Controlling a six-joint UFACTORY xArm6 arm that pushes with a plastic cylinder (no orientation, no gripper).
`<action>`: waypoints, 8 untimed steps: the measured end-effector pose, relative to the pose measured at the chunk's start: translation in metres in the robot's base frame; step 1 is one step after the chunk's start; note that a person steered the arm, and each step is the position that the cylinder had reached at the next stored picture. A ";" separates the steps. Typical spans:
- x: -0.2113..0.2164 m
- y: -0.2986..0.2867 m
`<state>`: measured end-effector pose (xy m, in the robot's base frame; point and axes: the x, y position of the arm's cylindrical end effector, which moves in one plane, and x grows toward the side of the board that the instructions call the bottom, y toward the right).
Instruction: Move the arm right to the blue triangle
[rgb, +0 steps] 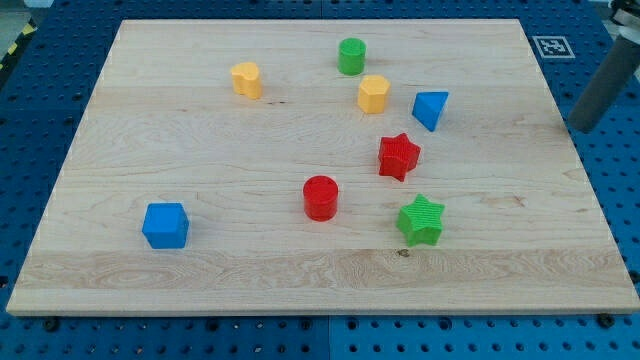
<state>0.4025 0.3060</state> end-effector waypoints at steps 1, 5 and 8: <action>0.000 -0.016; 0.000 -0.045; 0.001 -0.064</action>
<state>0.4034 0.2422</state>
